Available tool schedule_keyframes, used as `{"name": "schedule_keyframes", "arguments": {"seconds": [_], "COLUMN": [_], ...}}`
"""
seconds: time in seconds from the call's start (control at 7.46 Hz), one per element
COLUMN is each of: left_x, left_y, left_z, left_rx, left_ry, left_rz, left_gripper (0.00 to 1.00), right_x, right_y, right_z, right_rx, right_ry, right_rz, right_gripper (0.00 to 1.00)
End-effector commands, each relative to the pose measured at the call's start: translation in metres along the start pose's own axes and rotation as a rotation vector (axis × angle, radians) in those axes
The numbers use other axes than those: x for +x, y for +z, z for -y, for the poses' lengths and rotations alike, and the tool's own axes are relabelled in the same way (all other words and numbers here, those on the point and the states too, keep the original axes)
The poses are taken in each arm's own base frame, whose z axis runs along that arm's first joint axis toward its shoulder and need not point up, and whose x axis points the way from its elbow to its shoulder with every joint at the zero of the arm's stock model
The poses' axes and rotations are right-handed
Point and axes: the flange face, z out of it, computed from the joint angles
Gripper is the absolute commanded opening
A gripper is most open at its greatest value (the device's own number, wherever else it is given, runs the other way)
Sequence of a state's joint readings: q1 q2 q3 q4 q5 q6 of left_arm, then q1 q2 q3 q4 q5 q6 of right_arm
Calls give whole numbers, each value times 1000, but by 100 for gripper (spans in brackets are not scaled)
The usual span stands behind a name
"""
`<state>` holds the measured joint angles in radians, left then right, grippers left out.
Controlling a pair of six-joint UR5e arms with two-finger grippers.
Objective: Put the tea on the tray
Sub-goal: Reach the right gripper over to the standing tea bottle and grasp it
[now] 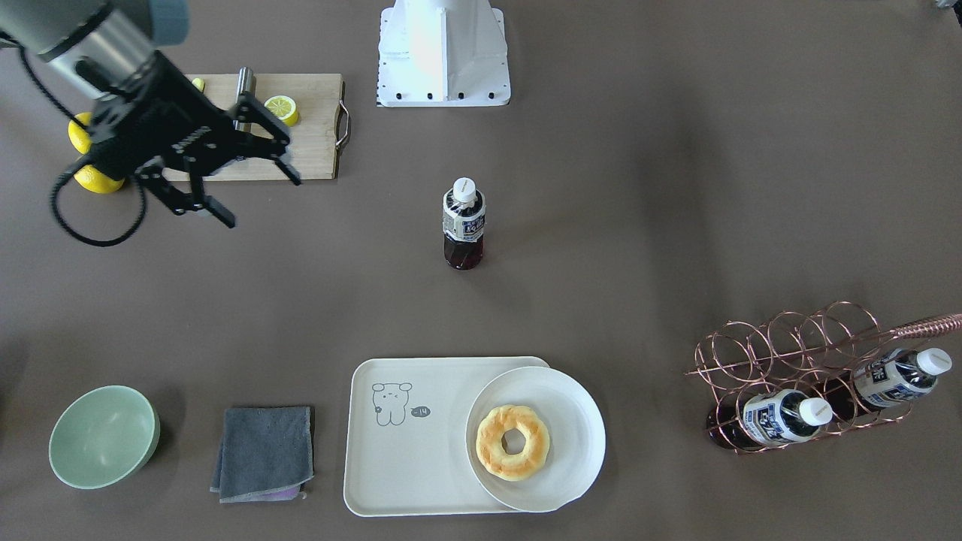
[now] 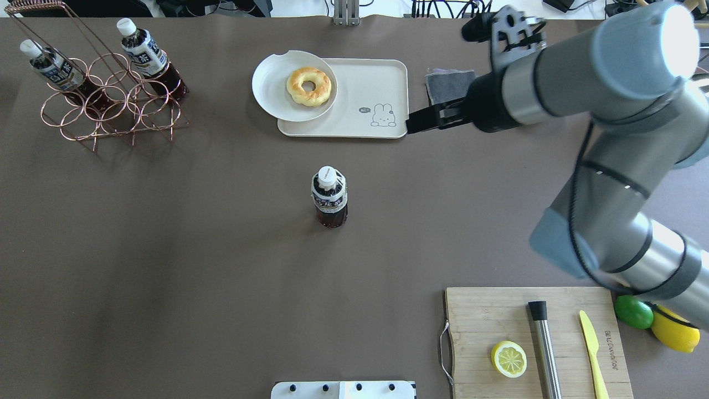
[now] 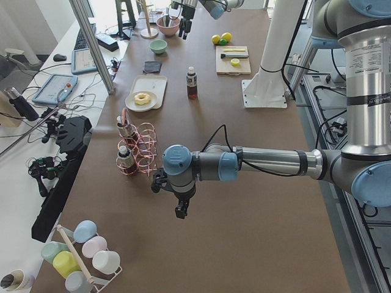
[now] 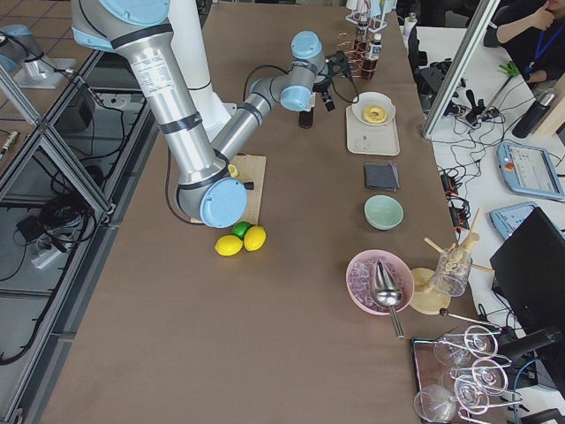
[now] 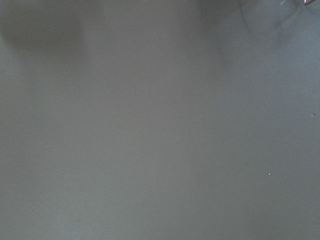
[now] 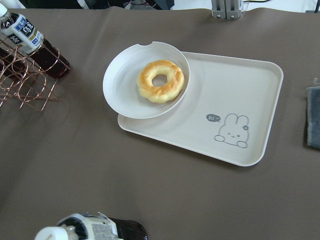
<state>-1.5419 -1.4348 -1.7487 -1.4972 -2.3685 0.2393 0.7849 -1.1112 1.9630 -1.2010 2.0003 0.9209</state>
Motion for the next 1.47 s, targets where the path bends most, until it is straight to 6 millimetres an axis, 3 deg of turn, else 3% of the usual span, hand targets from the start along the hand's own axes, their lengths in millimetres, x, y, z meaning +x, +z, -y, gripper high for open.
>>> {"name": "schedule_keyframes", "arguments": {"seconds": [0.0, 0.27, 0.54, 0.8, 1.34], "left_x": [0, 0, -1, -2, -2], "left_y": [1, 2, 3, 4, 3], "left_z": [0, 0, 0, -1, 0], "left_rx": [-2, -5, -7, -9, -8], "left_ry": [0, -1, -2, -5, -4], "left_rz": [-2, -3, -2, -2, -2], "left_gripper": [98, 98, 98, 98, 98], "right_x": [-133, -175, -203, -204, -202], "right_y": [61, 78, 108, 132, 137], "right_z": [-35, -47, -47, -52, -61], "right_rx": [79, 99, 117, 147, 154], "right_ry": [35, 37, 60, 37, 25], "right_rz": [-155, -254, -306, -369, -385], "right_gripper": [100, 100, 99, 98, 93]}}
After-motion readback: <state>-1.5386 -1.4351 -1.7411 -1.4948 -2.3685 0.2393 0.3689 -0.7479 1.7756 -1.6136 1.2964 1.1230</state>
